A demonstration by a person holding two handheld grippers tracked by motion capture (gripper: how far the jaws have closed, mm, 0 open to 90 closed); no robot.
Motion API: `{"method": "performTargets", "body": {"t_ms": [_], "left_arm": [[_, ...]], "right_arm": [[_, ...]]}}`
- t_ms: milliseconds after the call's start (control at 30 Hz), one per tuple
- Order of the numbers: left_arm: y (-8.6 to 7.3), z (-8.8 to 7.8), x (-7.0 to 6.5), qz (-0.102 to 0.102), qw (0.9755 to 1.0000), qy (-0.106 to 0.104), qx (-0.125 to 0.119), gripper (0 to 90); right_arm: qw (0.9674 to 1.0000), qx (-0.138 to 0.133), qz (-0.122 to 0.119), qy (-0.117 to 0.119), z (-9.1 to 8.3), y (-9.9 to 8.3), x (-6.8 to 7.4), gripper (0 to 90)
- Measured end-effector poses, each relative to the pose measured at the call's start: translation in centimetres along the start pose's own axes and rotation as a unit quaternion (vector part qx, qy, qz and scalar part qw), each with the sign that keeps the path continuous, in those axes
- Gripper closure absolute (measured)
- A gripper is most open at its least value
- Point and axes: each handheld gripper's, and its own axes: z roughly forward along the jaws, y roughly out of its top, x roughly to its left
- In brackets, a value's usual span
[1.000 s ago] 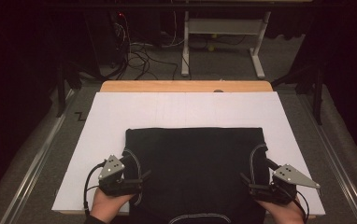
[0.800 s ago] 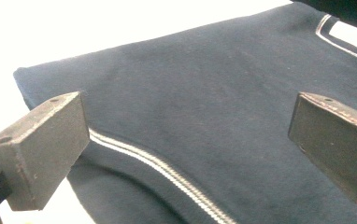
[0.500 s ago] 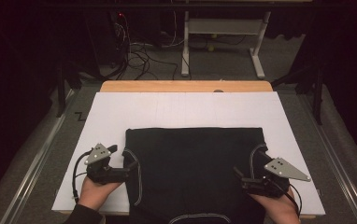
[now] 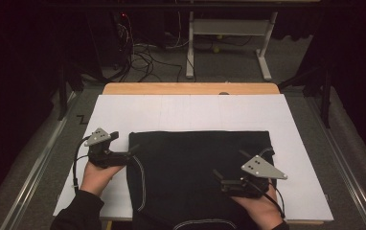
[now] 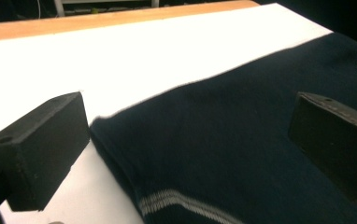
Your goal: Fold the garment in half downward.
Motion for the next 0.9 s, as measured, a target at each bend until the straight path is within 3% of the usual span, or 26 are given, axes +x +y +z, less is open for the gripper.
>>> {"method": "performTargets", "body": {"t_ms": [267,467,600,767,900], "left_arm": [[1.3,2.0,0.5,0.018,0.9998,-0.008,0.001,0.0],[0.9,3.0,0.8,0.016,0.9995,-0.019,0.021,0.0],[0.4,2.9,1.4,0.006,0.9998,-0.006,0.019,0.0],[-0.4,3.8,2.9,-0.016,0.9987,0.018,0.046,0.0],[-1.0,5.3,4.4,-0.057,0.9966,0.025,0.054,0.0]], "right_arm": [[0.9993,0.008,-0.016,0.032,2.1,0.2,3.6,0.1],[0.9979,0.017,-0.02,0.06,3.5,-0.1,6.5,0.1],[0.9962,0.025,-0.025,0.08,4.2,-0.3,8.4,0.1],[0.9937,0.036,-0.034,0.1,4.9,-0.7,10.2,0.1],[0.9918,0.05,-0.048,0.107,5.2,-1.0,10.8,0.1]]}}
